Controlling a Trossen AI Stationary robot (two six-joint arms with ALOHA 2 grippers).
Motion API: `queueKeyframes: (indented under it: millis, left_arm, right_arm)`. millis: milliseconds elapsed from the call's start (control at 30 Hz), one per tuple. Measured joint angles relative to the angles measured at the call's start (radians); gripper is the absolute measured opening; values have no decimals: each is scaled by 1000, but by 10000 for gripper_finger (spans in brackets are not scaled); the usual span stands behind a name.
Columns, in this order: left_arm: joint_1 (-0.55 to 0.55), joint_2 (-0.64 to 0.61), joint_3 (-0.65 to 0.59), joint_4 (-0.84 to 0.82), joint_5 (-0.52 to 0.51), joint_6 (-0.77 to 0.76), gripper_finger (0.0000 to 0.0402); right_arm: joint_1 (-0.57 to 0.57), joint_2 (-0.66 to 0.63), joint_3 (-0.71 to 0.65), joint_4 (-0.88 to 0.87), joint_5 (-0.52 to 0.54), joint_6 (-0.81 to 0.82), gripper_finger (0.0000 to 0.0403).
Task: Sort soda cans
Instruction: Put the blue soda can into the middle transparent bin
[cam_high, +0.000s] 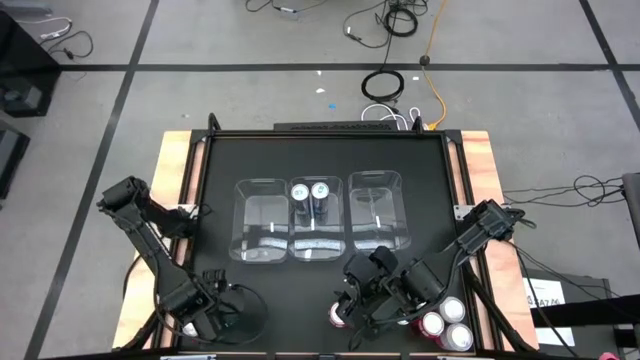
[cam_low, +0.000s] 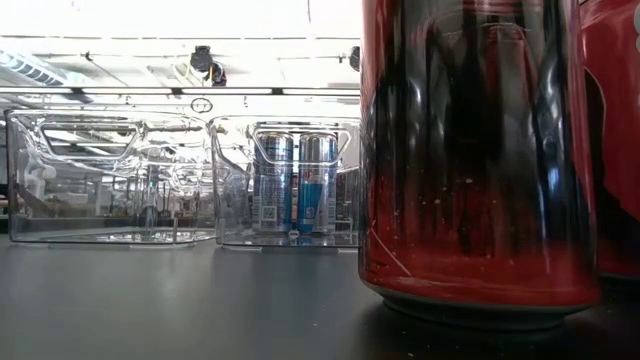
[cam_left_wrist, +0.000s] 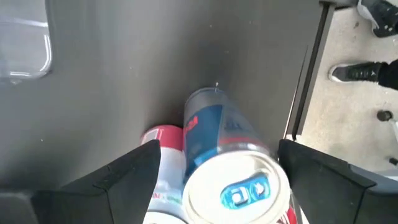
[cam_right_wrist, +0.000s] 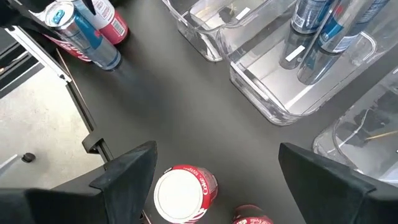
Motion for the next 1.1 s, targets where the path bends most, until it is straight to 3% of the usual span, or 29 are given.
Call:
queueKeyframes:
  millis: [733, 1100]
  left_arm:
    - [-40, 0, -69, 55, -39, 0, 333]
    - [-40, 0, -80, 85, -35, 0, 254]
  right_arm:
    - [0, 0, 0, 0, 0, 18, 329]
    - [0, 0, 0, -1, 0, 6, 329]
